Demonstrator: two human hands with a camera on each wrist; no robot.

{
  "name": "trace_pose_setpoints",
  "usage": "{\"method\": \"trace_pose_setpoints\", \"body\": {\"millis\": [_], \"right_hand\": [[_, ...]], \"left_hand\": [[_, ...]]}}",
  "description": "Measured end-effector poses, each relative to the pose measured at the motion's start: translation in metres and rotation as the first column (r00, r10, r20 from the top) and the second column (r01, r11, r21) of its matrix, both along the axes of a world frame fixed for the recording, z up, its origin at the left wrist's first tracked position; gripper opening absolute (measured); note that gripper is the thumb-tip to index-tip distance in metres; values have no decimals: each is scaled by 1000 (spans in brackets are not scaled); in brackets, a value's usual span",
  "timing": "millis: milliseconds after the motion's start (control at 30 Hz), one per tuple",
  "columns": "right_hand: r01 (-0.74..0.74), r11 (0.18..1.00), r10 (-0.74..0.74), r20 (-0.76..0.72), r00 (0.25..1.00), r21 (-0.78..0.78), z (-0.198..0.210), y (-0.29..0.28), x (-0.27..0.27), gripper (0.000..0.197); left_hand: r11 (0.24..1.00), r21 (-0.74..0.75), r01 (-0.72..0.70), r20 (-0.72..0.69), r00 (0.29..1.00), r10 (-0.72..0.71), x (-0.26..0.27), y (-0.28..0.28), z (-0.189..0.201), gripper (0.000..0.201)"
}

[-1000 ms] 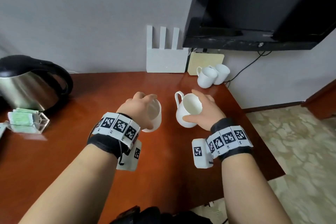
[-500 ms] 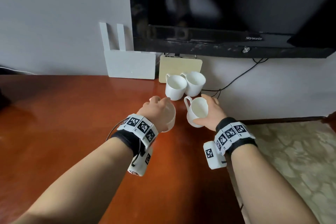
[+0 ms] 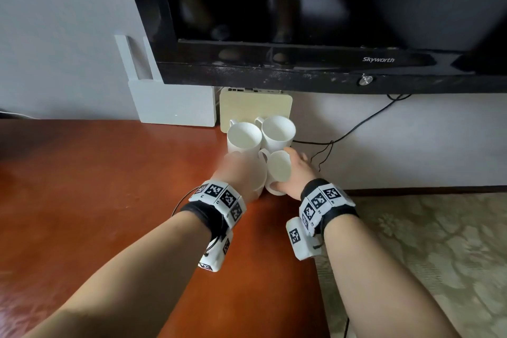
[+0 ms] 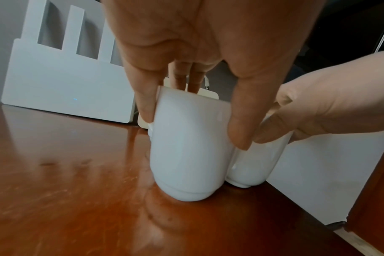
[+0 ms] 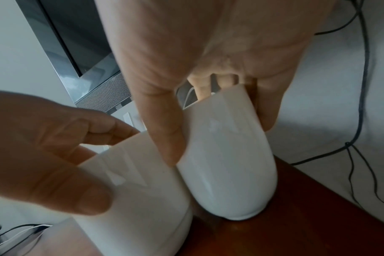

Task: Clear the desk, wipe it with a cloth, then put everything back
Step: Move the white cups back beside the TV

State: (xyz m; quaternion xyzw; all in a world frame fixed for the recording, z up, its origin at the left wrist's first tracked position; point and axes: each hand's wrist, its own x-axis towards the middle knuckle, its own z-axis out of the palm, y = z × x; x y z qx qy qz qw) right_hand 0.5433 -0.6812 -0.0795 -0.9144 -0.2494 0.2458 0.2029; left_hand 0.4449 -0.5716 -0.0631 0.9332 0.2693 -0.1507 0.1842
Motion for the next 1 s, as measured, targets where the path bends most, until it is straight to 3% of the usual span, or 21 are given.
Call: {"method": "trace_pose_setpoints", "body": {"millis": [533, 833, 1000], "right_hand": [[-23, 999, 24, 28, 999, -33, -3, 11, 0, 87], [30, 998, -29, -25, 999, 48, -5, 11, -7, 106], [48, 996, -48, 5, 999, 71, 0, 7, -13, 112]], "left_hand": [[995, 0, -98, -8, 995, 98, 18, 18, -1, 69], [1000, 1, -18, -41, 999, 18, 9, 24, -7, 79], [1000, -9, 7, -47, 999, -7, -1, 27, -6, 98]]}}
